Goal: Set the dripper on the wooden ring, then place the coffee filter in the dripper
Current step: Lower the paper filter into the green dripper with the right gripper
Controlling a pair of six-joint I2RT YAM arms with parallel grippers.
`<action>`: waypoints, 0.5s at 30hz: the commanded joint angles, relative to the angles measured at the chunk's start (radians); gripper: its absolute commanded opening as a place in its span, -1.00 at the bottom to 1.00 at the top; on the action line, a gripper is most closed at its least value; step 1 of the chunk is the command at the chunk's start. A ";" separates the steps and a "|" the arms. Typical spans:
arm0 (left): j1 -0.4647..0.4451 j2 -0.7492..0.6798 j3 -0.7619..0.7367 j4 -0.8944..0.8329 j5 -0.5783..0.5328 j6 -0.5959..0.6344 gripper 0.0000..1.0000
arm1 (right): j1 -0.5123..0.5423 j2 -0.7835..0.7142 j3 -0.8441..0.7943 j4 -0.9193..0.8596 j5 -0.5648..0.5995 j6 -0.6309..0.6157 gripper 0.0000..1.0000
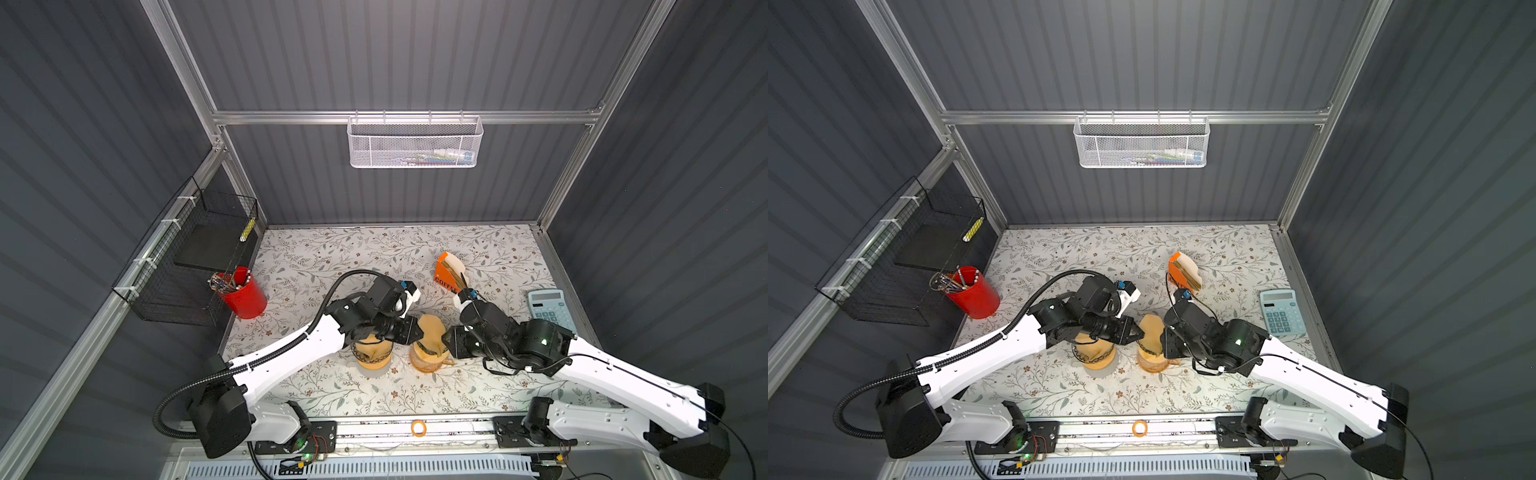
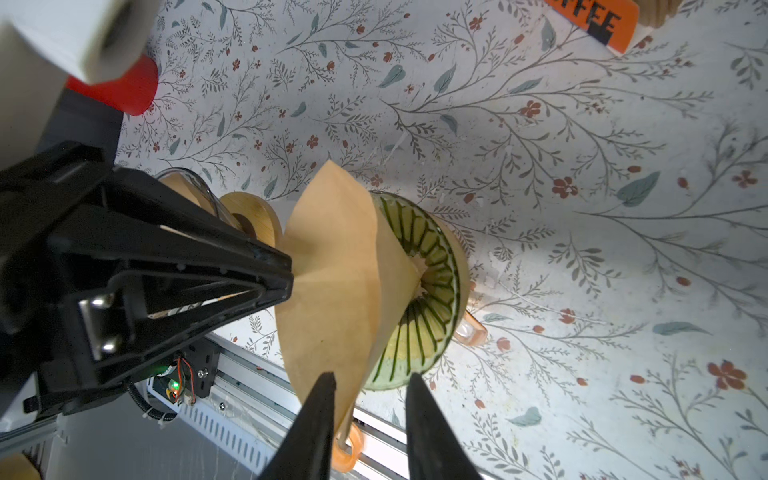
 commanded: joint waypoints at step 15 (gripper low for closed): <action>-0.006 -0.007 0.027 0.002 -0.011 0.014 -0.69 | -0.017 0.086 0.066 0.063 -0.063 -0.086 -0.73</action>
